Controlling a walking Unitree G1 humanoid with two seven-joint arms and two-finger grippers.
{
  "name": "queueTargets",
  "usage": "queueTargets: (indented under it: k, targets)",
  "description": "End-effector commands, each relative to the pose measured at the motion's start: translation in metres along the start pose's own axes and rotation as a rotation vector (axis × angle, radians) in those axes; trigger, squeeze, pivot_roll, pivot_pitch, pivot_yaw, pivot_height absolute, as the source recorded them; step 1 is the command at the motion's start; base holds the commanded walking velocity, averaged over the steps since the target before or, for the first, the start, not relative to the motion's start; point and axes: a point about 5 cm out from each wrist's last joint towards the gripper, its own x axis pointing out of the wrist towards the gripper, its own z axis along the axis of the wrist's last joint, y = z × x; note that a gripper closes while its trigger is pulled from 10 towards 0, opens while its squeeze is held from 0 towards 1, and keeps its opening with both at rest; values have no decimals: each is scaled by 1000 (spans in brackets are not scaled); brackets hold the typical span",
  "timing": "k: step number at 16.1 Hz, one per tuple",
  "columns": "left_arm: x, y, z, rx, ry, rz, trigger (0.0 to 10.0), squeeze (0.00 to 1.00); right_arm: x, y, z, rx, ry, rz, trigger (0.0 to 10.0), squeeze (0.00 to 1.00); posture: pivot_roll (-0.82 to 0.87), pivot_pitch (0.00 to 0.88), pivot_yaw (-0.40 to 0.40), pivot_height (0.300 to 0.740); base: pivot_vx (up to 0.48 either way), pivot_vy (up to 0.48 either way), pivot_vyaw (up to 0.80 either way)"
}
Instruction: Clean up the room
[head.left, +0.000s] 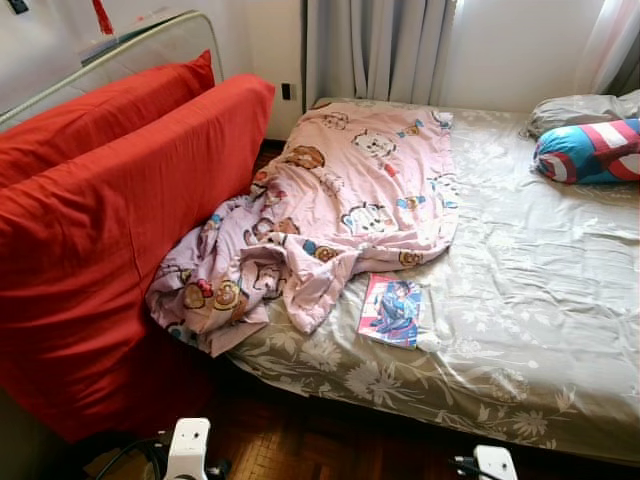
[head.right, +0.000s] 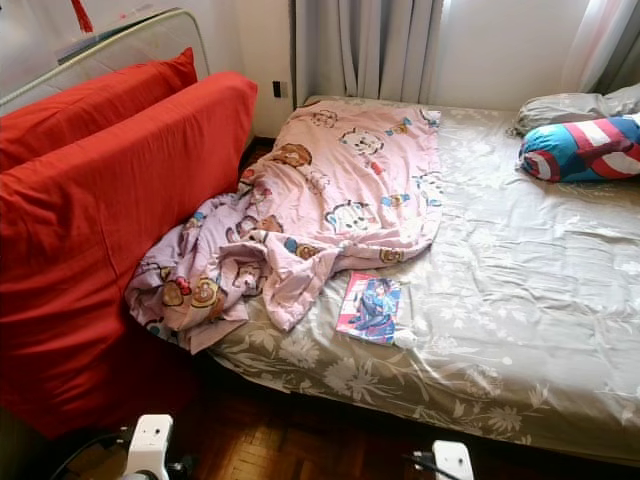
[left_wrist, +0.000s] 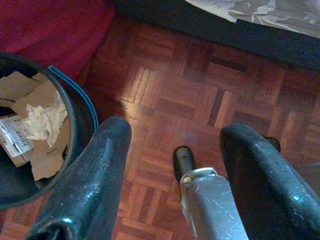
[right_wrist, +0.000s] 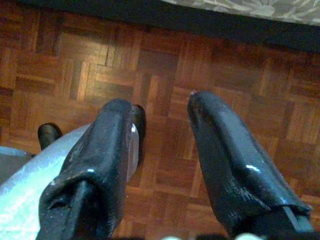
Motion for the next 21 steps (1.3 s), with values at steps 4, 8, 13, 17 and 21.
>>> queueTargets:
  k: [4, 8, 13, 17, 21]
  targets:
    - [-2, 1, -9, -19, 26, -2, 10000, 0, 0, 4, 0, -29, -9, 15, 10000, 0, -26, 3, 6, 740, 0, 0, 0]
    - [-2, 1, -7, -12, 24, -8, 10000, 0, 4, 21, 1, 0, -13, 30, 10000, 0, -32, 0, 11, 740, 0, 0, 398]
    - [-1, -1, -5, -10, 17, -15, 10000, 0, 2, 13, -3, 2, -8, 24, 10000, 0, -35, 0, 12, 740, 0, 0, 0]
    - [0, -2, -1, -14, 6, -16, 10000, 0, 0, 7, -2, -15, -8, 18, 10000, 0, -33, 0, 4, 740, 0, 0, 0]
    - [0, -3, -1, -23, 6, -13, 10000, 0, 1, 4, 2, -17, -14, 11, 10000, 0, -31, 1, -5, 740, 60, 0, 0]
